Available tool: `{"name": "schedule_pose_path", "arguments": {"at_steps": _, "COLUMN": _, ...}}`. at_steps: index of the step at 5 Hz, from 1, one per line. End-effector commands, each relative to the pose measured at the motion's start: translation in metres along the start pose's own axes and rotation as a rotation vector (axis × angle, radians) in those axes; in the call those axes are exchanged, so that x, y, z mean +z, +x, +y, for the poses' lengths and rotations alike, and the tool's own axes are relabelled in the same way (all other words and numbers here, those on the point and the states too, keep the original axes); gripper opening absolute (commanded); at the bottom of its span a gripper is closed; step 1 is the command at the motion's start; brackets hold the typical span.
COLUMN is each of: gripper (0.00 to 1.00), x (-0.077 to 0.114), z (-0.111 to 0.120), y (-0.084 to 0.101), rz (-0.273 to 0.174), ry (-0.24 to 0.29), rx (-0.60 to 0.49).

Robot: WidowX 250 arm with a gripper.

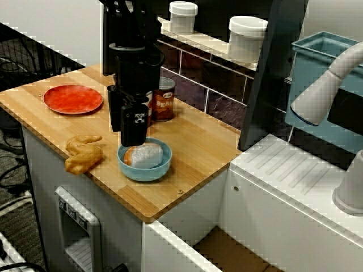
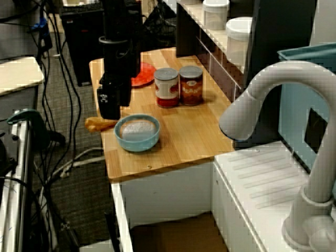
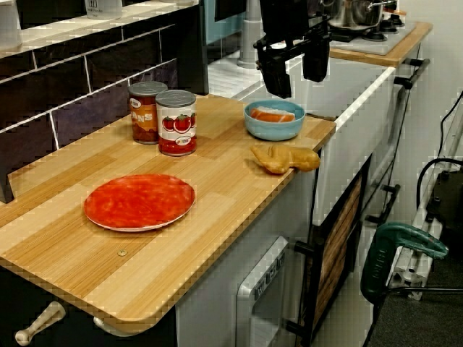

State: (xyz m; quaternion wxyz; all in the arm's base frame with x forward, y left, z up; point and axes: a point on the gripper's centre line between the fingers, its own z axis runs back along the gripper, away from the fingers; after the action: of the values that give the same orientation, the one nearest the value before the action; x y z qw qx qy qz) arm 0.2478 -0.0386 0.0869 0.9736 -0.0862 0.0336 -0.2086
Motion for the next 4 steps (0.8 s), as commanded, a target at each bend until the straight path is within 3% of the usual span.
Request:
{"name": "schedule_pose_path", "arguments": {"at_steps": 1, "gripper": 1.0, "x": -0.001, "z": 0.002, "y": 0.014, "rz": -0.101, "ry": 0.06, "rx": 0.131}}
{"name": "schedule_pose_path", "arguments": {"at_steps": 2, "gripper": 1.0, "x": -0.006, "z": 0.006, "y": 0.019, "rz": -0.12, "ry": 0.081, "rx": 0.167}}
{"name": "schedule_pose_path", "arguments": {"at_steps": 4, "gripper": 1.0, "x": -0.011, "z": 0.011, "y": 0.025, "rz": -0.109, "ry": 0.098, "rx": 0.167}}
